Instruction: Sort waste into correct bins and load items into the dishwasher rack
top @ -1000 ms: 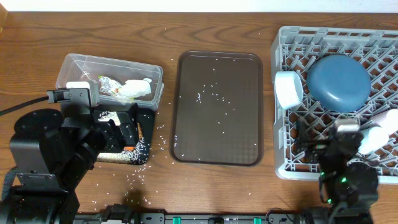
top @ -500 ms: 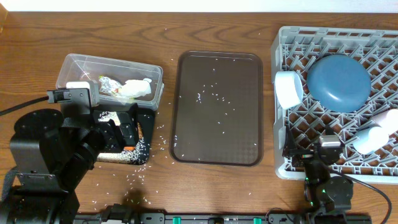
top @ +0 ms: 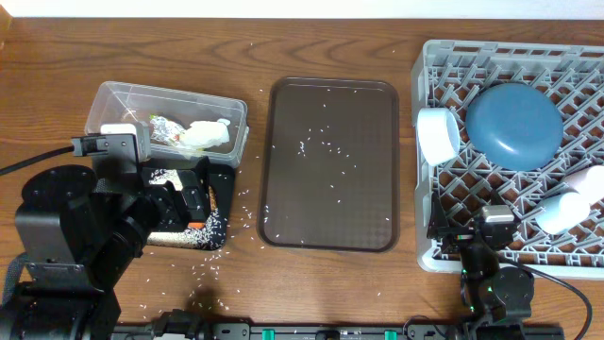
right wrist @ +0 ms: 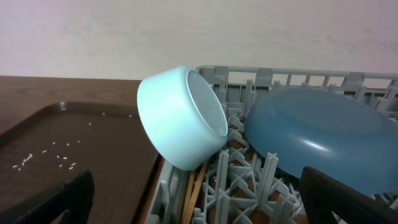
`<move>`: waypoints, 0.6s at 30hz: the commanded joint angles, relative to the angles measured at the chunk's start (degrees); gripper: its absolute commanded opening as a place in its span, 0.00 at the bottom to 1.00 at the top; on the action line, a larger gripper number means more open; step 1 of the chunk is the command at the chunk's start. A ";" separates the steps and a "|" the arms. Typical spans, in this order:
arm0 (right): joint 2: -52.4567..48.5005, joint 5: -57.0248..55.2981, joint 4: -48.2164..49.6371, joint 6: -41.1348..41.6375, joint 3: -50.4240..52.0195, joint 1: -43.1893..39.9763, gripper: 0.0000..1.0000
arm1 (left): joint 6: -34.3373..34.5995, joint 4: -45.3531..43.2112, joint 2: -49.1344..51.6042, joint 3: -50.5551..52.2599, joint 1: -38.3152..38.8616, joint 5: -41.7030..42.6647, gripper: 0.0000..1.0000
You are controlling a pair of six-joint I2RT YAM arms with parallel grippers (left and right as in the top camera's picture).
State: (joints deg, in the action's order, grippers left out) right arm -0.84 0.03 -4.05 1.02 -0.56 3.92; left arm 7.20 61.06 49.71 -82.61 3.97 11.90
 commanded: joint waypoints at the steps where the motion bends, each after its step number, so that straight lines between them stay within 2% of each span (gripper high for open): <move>1: 0.52 0.22 -0.07 0.83 0.24 -0.63 0.99 | -0.96 -0.24 -0.04 -0.13 0.13 0.57 0.98; 14: 0.52 0.22 -0.07 0.83 0.24 -0.63 0.99 | -0.98 0.20 -0.04 -0.13 0.13 0.55 0.98; 18: 0.52 0.22 -0.07 0.83 0.24 -0.63 0.99 | -4.48 -0.17 -1.01 0.17 0.09 -3.13 0.98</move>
State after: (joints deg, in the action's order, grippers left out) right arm -0.84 0.05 -4.05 1.02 -0.56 3.92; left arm 6.09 61.32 49.67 -82.61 3.97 11.16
